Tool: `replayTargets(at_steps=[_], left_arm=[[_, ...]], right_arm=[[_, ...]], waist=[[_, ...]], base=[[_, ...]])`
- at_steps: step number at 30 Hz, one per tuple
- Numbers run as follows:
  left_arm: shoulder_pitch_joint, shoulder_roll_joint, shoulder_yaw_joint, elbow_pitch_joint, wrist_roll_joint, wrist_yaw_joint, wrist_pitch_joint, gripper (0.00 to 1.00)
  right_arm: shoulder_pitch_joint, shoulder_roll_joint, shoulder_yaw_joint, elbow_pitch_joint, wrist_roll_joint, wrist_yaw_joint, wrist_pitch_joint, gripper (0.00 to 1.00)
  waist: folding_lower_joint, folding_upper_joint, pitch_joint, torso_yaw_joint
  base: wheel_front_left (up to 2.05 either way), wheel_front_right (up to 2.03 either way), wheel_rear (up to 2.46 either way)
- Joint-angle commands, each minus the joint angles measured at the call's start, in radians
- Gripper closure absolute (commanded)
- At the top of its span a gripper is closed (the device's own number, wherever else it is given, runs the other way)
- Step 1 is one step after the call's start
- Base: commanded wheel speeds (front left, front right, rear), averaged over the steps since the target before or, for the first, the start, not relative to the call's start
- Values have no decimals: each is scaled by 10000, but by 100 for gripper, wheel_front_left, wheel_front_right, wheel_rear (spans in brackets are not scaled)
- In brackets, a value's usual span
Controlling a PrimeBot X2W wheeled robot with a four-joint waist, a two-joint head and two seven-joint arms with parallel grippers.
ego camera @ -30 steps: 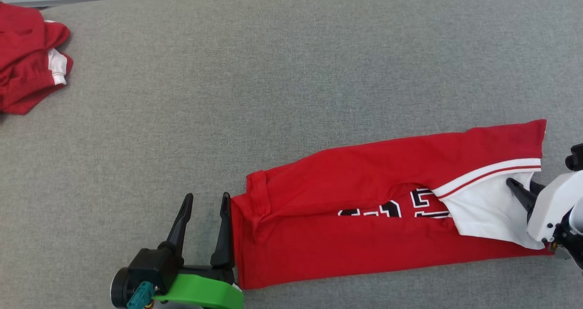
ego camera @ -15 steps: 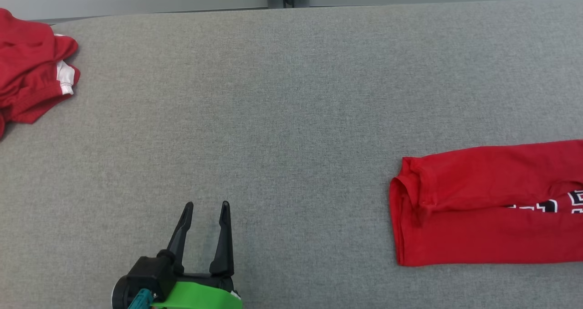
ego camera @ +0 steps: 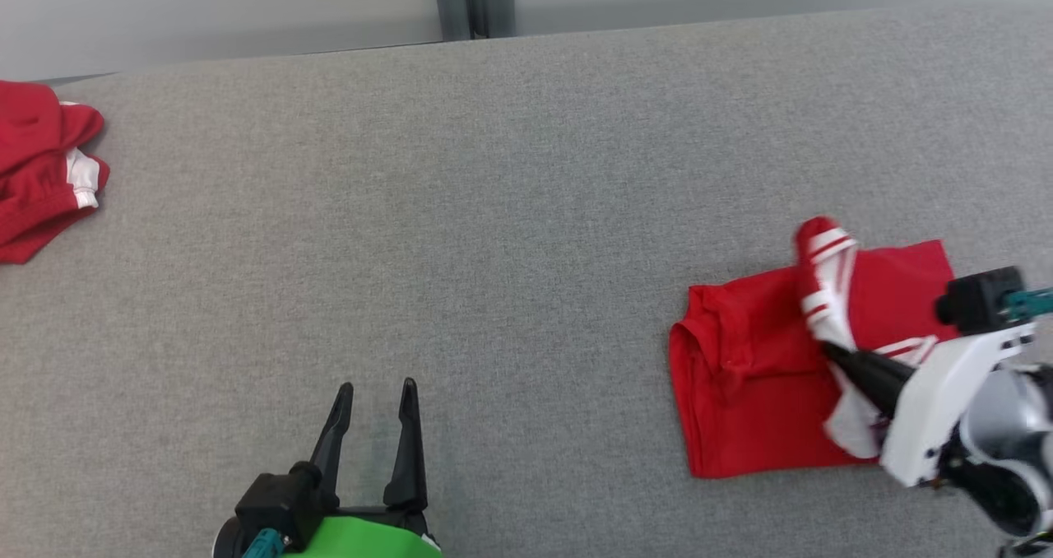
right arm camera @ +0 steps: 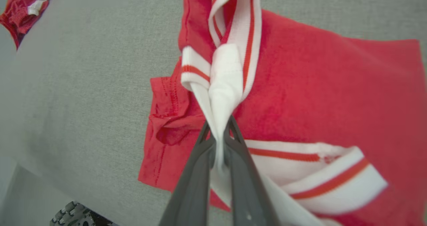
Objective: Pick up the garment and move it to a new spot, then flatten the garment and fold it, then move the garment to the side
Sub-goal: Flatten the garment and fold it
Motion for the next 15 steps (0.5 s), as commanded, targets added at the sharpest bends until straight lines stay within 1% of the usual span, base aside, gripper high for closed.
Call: replayTargets(at_steps=[1,3,5,7,11,15], left_arm=[[115,0,-34,50,-129,111,-30,0],[63,0,-34,88,-220,243,-32,0],[49,0,-46,128,-186,316,-31,0],[60,-1,-16,172,-203,378,-31,0],[151,-1,5,213,-262,418,-32,0],[238,-2,-96,271,-327,435,-31,0]], right_arm=[[18,424,170,-4,-199,0,-180,100],[69,1243,449,161,-377,0,-461,100],[151,1833,646,385,-621,2,-712,100],[192,2282,714,634,-763,2,-937,100],[137,2748,727,1031,-1050,2,-1304,100],[-4,2985,707,1333,-1258,2,-1546,100]], waist=[[1,0,-73,-63],[1,0,-68,-58],[1,0,-104,-53],[1,0,-120,-48],[1,0,-165,-58],[1,0,-242,-57]], base=[[0,0,0],[0,0,0],[0,0,0],[0,0,0],[0,0,0],[0,0,0]])
